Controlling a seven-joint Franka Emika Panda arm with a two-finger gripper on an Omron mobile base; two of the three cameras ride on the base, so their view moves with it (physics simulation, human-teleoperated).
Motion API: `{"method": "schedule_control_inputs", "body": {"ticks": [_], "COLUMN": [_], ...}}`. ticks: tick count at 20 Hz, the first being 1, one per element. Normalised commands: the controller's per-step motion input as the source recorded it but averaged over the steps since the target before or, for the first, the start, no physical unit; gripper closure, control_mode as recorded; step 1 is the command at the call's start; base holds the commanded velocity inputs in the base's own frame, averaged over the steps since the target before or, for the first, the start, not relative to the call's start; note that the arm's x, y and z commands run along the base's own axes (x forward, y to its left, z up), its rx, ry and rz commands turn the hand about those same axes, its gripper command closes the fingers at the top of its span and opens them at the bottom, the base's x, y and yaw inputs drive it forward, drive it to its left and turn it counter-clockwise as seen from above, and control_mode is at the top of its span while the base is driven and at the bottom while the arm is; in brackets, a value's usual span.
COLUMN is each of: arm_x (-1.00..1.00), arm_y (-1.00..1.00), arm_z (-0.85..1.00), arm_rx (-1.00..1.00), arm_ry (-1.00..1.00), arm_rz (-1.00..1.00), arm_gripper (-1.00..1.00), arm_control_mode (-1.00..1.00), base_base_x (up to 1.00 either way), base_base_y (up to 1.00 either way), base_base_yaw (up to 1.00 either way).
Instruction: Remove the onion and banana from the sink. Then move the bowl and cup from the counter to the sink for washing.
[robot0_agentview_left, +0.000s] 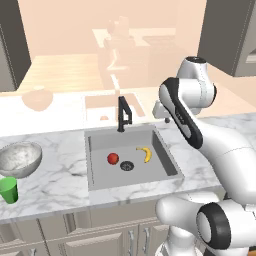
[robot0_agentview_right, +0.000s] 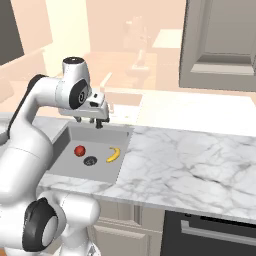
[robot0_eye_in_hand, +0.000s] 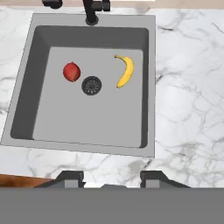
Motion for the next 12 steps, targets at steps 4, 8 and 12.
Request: {"method": "schedule_control_inputs", "body": {"ticks": [4,8,12], "arm_x": [-0.08,-0.11,-0.1], "arm_y": [0.03,0.14,0.11], "arm_z": [0.0,0.0,0.0], "arm_rx": [-0.06,-0.23,-0.16], "arm_ry": [-0.07,-0.11,-0.1], "arm_rz": [0.0,0.0,0.0], "arm_gripper": [-1.0,-1.0,-1.0], "arm_control_mode": [-1.0,-1.0,-1.0], "base_base_x": [0.0,0.0,0.0], "base_base_y": [0.0,0.0,0.0], "base_base_yaw": [0.0,0.0,0.0]}}
